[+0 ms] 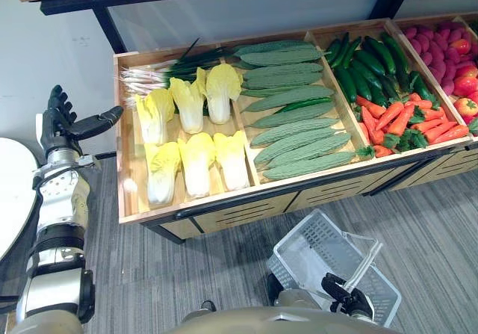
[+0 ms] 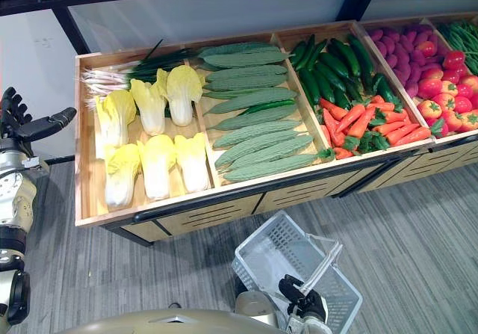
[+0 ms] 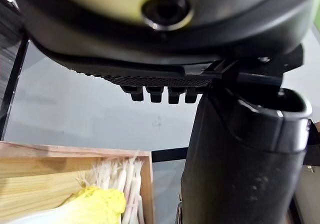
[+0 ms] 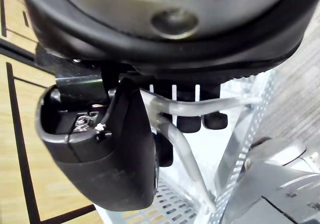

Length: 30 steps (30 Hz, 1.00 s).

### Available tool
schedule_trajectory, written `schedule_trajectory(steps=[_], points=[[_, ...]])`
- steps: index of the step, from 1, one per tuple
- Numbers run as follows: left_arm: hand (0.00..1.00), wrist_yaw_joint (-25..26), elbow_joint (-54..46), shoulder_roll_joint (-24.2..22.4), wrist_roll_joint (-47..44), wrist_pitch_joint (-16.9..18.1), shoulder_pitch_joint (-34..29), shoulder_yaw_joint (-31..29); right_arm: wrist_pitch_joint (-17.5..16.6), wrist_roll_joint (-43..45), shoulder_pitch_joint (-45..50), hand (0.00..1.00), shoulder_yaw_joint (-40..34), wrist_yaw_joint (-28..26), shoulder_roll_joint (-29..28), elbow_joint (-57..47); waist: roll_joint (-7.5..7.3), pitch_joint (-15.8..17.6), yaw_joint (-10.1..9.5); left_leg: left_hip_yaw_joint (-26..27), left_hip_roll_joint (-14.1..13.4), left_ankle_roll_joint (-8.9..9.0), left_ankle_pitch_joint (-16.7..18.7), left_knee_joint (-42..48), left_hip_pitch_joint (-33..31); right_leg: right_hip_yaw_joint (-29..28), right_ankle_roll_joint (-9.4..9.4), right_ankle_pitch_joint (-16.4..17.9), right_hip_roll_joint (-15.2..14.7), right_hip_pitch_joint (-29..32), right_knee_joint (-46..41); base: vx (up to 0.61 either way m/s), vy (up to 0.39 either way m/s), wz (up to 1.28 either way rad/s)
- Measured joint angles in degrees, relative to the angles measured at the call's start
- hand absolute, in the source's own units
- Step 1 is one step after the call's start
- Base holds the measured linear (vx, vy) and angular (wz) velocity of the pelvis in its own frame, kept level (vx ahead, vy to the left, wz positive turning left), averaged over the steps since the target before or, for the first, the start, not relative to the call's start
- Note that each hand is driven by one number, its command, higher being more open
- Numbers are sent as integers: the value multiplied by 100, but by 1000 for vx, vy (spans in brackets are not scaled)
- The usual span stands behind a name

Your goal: Pick vegetable in the basket

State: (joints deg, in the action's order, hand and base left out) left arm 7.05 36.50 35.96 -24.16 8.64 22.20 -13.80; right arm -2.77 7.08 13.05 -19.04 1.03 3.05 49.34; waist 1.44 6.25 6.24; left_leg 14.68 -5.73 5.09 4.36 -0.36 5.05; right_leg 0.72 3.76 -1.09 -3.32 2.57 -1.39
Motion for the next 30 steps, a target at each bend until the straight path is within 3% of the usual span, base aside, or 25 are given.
schedule_trajectory(steps=[4,9,30], points=[[100,-7,0,-39,3,0,-2,153,0,0,15,0,0,2,0,0,0,0,3,9,5,9,7,3,32,4,-1,-1,-13,-34,-4,0,0,0],[100,-34,-2,-418,6,0,-62,176,-15,-1,71,0,-1,3,2,-1,10,4,17,11,1,22,24,25,57,23,-2,-3,-19,-72,-6,-15,0,0],[100,-152,-2,-913,186,-6,-522,496,-106,-6,129,0,125,-4,26,-25,22,41,38,123,0,18,80,33,134,-92,3,-5,-5,-90,-3,-2,2,-2]])
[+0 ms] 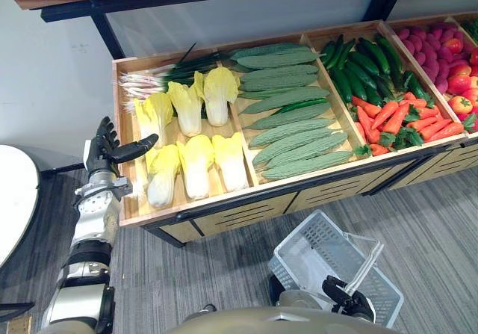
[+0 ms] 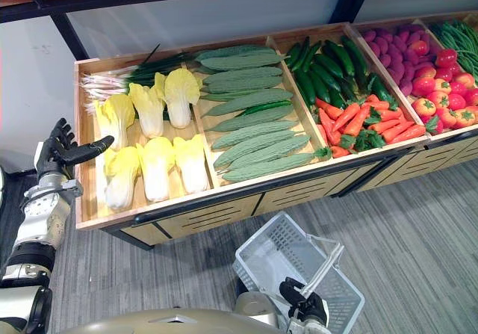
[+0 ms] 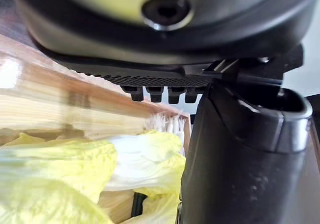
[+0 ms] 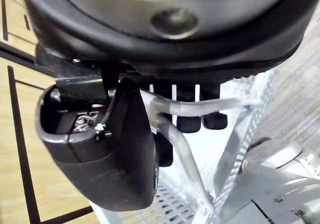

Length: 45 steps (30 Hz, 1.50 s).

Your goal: Pick vegetable in the basket

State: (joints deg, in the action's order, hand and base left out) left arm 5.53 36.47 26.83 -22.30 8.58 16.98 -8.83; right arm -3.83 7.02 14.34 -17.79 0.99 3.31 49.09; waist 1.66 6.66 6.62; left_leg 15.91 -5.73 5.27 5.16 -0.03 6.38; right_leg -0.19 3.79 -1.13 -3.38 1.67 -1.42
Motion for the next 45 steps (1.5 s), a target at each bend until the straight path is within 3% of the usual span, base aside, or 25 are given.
schedule_trajectory(steps=[21,37,45], points=[[100,-10,-59,-638,45,-16,-638,169,-56,4,-93,0,49,4,51,-50,41,287,-8,78,-112,41,218,334,-116,-66,4,6,75,23,-22,-3,-1,-2],[100,21,32,-838,44,148,-679,98,-55,5,-180,0,224,78,112,73,28,343,-17,115,-112,32,266,434,-117,-101,6,7,69,15,-43,-10,1,-2],[100,-162,530,-858,-8,261,-565,-27,-35,-2,-270,0,272,83,194,255,28,349,-14,177,-109,31,265,433,-79,-152,20,-10,69,2,-19,-12,-2,-3]])
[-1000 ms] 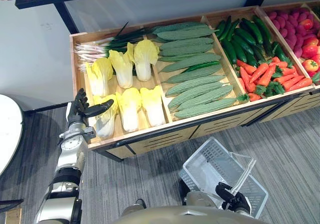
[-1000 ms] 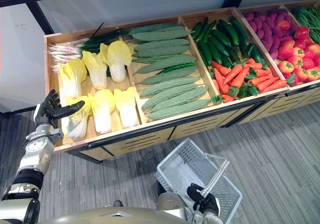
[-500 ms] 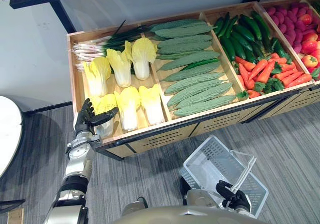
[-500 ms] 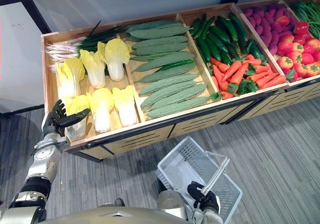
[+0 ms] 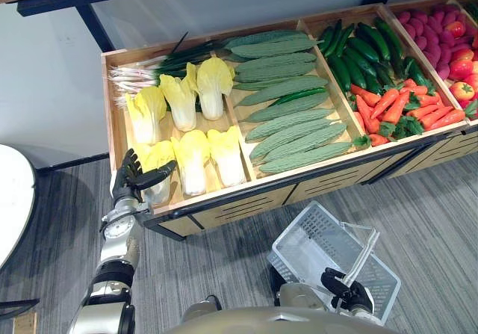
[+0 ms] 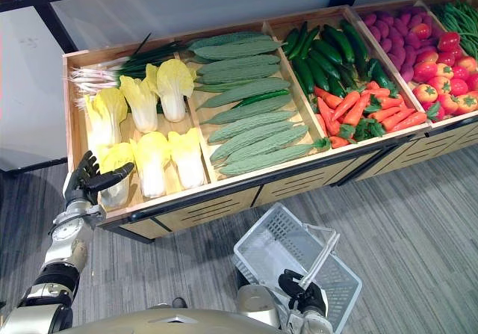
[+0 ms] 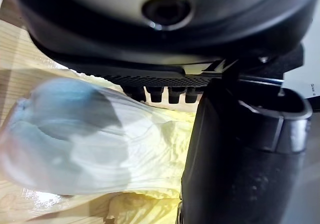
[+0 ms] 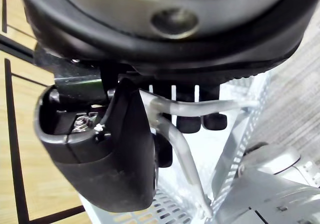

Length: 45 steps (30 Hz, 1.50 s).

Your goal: Pick vegetable in the basket

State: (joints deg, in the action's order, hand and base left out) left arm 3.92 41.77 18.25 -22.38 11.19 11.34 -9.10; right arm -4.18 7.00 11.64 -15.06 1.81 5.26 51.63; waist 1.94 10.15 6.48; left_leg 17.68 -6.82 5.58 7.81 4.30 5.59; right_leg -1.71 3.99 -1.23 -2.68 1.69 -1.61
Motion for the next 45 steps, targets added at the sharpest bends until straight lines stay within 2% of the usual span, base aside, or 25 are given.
schedule_trajectory(steps=[9,12,13,15,20,26,37,40,43,45], points=[[100,-21,618,96,47,31,288,-387,40,-3,-154,0,152,4,178,124,47,62,-10,154,-13,-4,-9,-47,-17,-142,7,-119,35,50,193,-26,-9,-8],[100,-18,644,200,319,31,288,-457,38,-4,-197,0,199,6,178,124,50,70,-30,247,-35,16,4,-47,-43,-222,3,-121,72,132,190,-6,-14,-16],[0,-16,696,225,427,31,307,-511,38,-4,-219,0,211,6,178,126,48,81,-28,265,-47,23,9,-42,-57,-243,1,-124,86,150,191,-6,-15,-13],[0,-27,856,397,587,25,403,-582,38,-6,-282,0,211,6,178,135,49,100,-25,319,-75,31,13,-35,-118,-295,-3,-134,116,237,187,-2,-25,-12],[0,-23,889,411,748,27,435,-949,45,-53,-371,0,214,-8,197,141,86,185,-32,467,-149,63,32,-16,-101,-413,-27,-154,205,285,174,0,-20,-14],[0,-97,1159,502,763,26,520,-1099,54,-227,-420,0,214,-38,200,143,90,223,-30,569,-235,113,49,51,-105,-530,-68,-198,295,322,179,-22,-29,-12],[0,-217,1270,540,639,2,651,-978,158,-217,-423,0,27,-83,200,174,97,252,-18,495,-223,113,50,38,24,-456,-59,-215,268,98,277,3,2,4],[0,-221,1156,644,322,-198,701,-730,247,-162,-423,0,-527,-146,205,277,101,252,-7,377,-205,113,50,18,60,-302,-59,-212,231,0,322,1,7,24],[0,-225,873,690,-41,-558,787,-516,398,25,-417,0,-1505,-175,355,572,104,248,-5,205,-162,110,50,-20,77,-136,-60,-200,168,-128,384,10,16,30],[0,-226,650,751,-356,-867,905,-473,593,151,-360,0,-2503,-186,553,802,77,239,8,51,-136,76,26,-45,44,-3,-59,-172,145,-189,374,30,8,30]])
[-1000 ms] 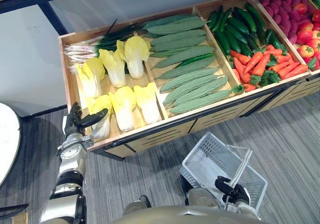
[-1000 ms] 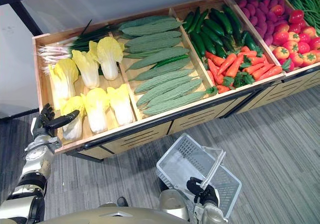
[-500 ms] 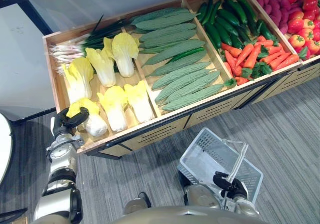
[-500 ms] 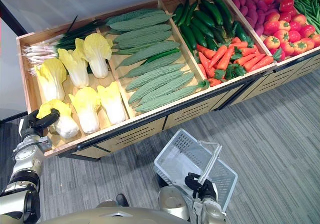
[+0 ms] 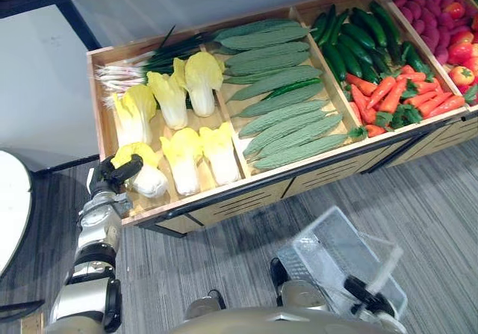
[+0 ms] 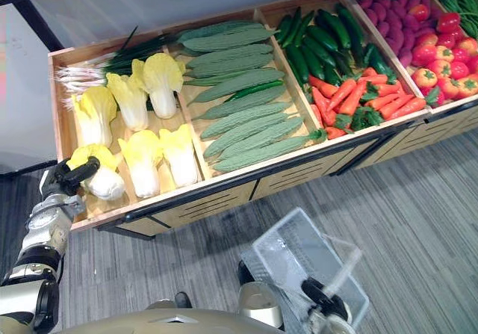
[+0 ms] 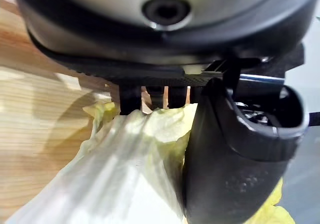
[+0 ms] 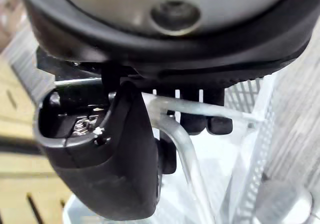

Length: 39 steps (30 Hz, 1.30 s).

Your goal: Pick vegetable in the basket

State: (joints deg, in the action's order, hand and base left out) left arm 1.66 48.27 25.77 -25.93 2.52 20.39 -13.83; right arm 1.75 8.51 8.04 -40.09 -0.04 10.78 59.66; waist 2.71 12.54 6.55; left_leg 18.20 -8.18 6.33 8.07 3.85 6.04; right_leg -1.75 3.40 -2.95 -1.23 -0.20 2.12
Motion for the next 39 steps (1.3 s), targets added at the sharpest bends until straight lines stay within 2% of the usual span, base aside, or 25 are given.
schedule_trajectory(steps=[3,5,9,12,17,19,21,24,31,35,39], points=[[0,18,-395,66,-369,-72,13,42,158,194,23,0,-1029,2,227,149,-47,-3,11,-114,6,-5,-24,-8,-61,63,-2,1,-4,6,-6,12,-10,18],[0,12,-871,199,-732,-175,15,132,340,263,27,0,-1865,1,497,274,-234,-2,4,-144,-24,4,-41,-35,-56,58,-5,2,32,8,-34,8,-20,4],[0,48,-1829,422,-1047,-197,-65,272,459,374,205,0,-3044,99,963,262,-449,-187,-2,-131,28,4,-135,-292,80,42,-85,54,69,21,-125,5,5,-2],[0,97,-2621,759,-1191,-120,-244,266,485,441,303,0,-3370,278,1202,-384,-451,-469,40,-36,65,-11,-170,-433,156,-28,-104,66,98,57,-127,17,14,-13],[0,89,-3491,926,-1273,225,-646,144,503,331,400,0,-3081,458,1650,-2258,-203,-1001,182,137,61,-24,-156,-522,266,-208,-177,114,136,195,-359,8,19,-19],[0,34,-3781,1068,-1273,254,-740,126,498,152,400,0,-2821,461,1746,-2919,-200,-1053,205,217,58,-24,-157,-509,314,-290,-179,120,139,207,-402,-49,-6,-18],[0,-92,-4031,1204,-1274,256,-786,116,457,12,338,0,-2623,460,1912,-3404,-259,-1137,227,242,51,-20,-163,-495,318,-319,-123,174,126,204,-404,-99,-38,-7],[0,-248,-4475,1317,-1274,257,-1050,114,304,-161,238,0,-2403,464,2086,-3708,-251,-1285,310,231,48,14,-184,-510,312,-307,-122,192,141,205,-405,-78,-49,2],[0,-562,-5133,1327,-1275,264,-1212,122,271,-614,219,0,-1856,420,2104,-4313,-106,-1483,357,225,-9,33,-210,-497,310,-299,-116,184,164,206,-412,-11,-15,1],[0,-616,-5474,1327,-1273,268,-1213,186,273,-777,219,0,-1618,262,2104,-4600,-91,-1481,327,211,-9,29,-200,-429,269,-300,-87,166,148,204,-407,-2,1,1],[0,-706,-5538,1327,-1271,268,-1328,419,262,-820,203,0,-1393,255,2146,-5325,-97,-1470,330,198,-19,16,-141,-298,202,-311,-53,144,134,206,-400,0,0,0]])
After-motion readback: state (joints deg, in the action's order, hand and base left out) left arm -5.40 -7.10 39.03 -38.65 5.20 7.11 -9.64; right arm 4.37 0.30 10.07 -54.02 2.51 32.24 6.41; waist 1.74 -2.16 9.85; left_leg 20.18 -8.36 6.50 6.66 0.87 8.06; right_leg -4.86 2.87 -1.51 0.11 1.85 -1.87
